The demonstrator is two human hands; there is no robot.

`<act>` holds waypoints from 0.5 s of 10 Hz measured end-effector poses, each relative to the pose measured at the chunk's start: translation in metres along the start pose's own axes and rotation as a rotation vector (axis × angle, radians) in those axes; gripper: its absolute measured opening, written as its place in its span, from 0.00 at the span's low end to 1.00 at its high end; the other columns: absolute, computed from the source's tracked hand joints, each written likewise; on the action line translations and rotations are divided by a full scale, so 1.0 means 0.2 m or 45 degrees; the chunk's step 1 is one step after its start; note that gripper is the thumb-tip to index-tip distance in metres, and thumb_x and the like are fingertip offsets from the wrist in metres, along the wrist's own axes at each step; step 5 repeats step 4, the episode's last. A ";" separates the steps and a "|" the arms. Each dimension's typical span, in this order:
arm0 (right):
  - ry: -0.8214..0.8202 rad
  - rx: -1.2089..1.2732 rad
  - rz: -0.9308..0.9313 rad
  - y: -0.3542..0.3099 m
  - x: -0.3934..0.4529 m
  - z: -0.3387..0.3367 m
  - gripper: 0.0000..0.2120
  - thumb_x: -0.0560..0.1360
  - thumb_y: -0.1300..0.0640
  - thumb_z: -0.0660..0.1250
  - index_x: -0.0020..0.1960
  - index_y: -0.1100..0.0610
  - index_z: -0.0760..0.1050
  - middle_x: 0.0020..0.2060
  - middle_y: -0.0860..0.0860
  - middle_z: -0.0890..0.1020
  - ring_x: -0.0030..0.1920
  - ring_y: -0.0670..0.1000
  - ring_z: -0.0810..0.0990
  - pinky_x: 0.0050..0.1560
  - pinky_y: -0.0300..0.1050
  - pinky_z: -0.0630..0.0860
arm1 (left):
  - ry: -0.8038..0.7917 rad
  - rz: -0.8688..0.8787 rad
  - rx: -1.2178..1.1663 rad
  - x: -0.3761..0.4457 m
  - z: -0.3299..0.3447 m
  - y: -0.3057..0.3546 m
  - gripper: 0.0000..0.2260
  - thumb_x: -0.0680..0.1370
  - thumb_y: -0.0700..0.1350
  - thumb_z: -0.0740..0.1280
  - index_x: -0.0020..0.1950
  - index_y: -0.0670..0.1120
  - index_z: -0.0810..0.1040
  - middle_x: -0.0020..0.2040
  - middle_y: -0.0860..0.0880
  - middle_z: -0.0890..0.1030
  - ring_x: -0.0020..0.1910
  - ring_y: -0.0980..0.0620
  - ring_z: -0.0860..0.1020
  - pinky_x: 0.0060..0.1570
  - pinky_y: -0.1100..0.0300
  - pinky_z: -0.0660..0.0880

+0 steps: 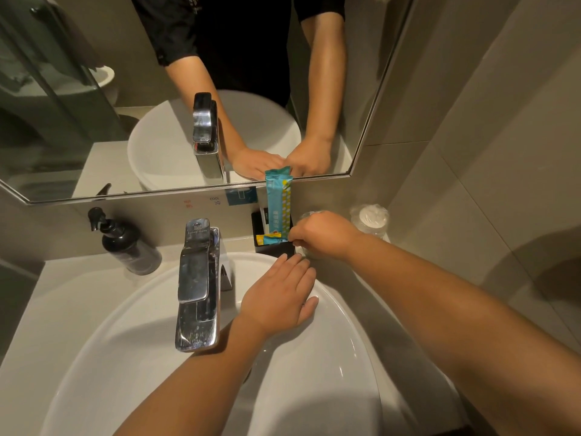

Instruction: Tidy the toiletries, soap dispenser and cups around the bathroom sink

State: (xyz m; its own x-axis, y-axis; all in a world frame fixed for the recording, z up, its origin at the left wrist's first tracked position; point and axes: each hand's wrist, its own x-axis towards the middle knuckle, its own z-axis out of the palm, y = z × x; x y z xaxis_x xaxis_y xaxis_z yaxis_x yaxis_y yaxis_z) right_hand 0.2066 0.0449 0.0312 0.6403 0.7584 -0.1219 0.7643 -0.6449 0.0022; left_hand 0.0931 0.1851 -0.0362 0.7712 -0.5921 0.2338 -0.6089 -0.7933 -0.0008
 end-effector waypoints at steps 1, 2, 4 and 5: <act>0.014 0.007 0.005 -0.01 0.00 0.00 0.07 0.77 0.55 0.62 0.52 0.52 0.78 0.43 0.52 0.83 0.44 0.57 0.80 0.40 0.48 0.75 | -0.005 0.005 0.000 0.00 -0.01 0.00 0.22 0.78 0.56 0.58 0.63 0.42 0.74 0.63 0.42 0.77 0.65 0.43 0.72 0.69 0.47 0.62; 0.025 0.035 0.031 -0.01 0.00 0.00 0.11 0.77 0.55 0.62 0.59 0.52 0.76 0.47 0.54 0.83 0.47 0.57 0.80 0.45 0.50 0.77 | -0.010 -0.003 -0.012 0.00 0.00 0.00 0.22 0.78 0.56 0.57 0.64 0.42 0.75 0.63 0.42 0.77 0.65 0.43 0.71 0.69 0.47 0.62; 0.105 0.067 0.079 -0.02 -0.08 -0.04 0.11 0.77 0.55 0.64 0.58 0.54 0.77 0.47 0.54 0.82 0.47 0.56 0.80 0.41 0.47 0.75 | -0.050 -0.020 -0.001 0.00 -0.01 0.00 0.23 0.78 0.56 0.57 0.65 0.42 0.74 0.64 0.42 0.76 0.66 0.43 0.71 0.70 0.47 0.60; 0.105 0.067 0.079 -0.02 -0.08 -0.04 0.11 0.77 0.55 0.64 0.58 0.54 0.77 0.47 0.54 0.82 0.47 0.56 0.80 0.41 0.47 0.75 | -0.050 -0.020 -0.001 0.00 -0.01 0.00 0.23 0.78 0.56 0.57 0.65 0.42 0.74 0.64 0.42 0.76 0.66 0.43 0.71 0.70 0.47 0.60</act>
